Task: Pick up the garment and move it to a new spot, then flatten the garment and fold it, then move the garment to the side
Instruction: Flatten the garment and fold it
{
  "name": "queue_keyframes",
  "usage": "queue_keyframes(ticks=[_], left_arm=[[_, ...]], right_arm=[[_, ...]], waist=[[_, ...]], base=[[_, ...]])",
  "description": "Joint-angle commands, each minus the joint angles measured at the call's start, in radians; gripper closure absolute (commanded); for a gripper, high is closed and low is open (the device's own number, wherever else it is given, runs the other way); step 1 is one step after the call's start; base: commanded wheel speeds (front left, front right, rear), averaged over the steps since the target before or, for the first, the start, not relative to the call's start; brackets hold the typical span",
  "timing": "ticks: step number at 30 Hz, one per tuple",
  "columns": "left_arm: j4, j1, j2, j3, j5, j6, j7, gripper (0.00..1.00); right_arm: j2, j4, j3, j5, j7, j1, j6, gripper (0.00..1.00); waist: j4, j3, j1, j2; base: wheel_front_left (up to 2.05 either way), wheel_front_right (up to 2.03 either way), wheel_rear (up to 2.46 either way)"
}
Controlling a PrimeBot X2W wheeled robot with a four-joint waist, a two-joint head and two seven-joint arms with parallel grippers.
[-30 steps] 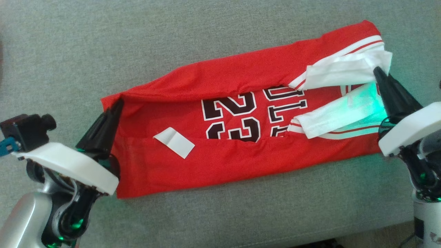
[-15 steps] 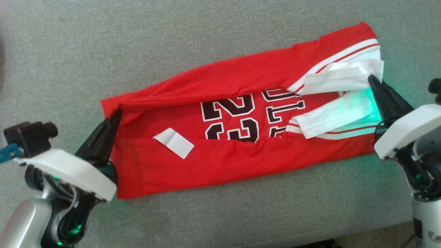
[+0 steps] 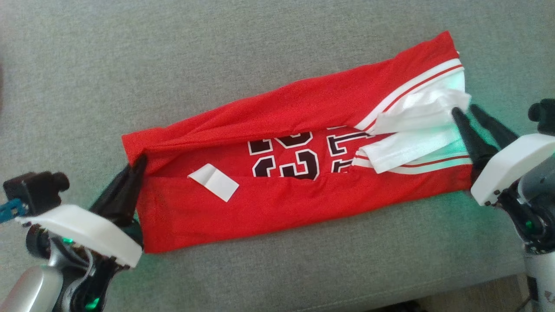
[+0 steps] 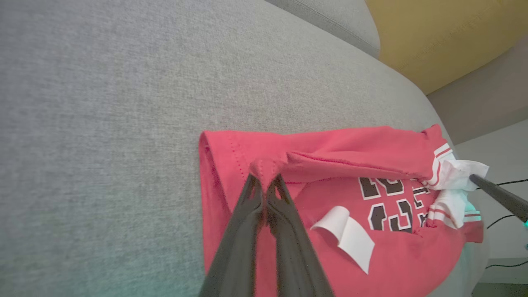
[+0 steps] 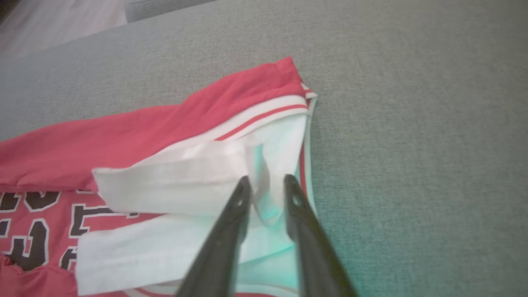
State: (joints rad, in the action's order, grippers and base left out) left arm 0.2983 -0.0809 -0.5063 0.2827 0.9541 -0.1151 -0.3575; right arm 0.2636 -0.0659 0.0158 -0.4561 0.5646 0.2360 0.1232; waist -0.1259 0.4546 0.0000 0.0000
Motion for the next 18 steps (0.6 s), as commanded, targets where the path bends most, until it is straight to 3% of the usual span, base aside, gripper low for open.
queue_keyframes(ticks=[1, 8, 13, 18], left_arm=[[0.027, 0.001, -0.04, -0.056, -0.02, -0.011, 0.013, 0.0], [0.037, 0.064, -0.061, -0.092, -0.144, -0.072, 0.125, 0.0], [0.033, 0.051, 0.001, -0.118, -0.285, -0.118, 0.353, 0.0], [-0.02, 0.04, 0.065, -0.081, -0.368, -0.127, 0.503, 0.0]], right_arm=[[0.028, -0.039, 0.014, -0.007, 0.013, 0.004, 0.008, 0.0], [0.041, -0.09, -0.059, -0.062, 0.073, 0.018, 0.008, 0.0], [-0.007, -0.031, -0.095, -0.027, 0.122, 0.075, 0.008, 0.0], [-0.045, 0.054, -0.081, 0.012, 0.147, 0.112, 0.008, 0.0]], waist=[[-0.004, -0.005, 0.0, 0.0], [-0.011, -0.019, 0.0, 0.0], [-0.004, -0.014, 0.0, 0.0], [0.015, -0.009, 0.0, 0.0]], base=[[0.0, 0.0, 0.0], [0.0, 0.0, 0.0], [0.0, 0.0, 0.0], [0.0, 0.0, 0.0]])
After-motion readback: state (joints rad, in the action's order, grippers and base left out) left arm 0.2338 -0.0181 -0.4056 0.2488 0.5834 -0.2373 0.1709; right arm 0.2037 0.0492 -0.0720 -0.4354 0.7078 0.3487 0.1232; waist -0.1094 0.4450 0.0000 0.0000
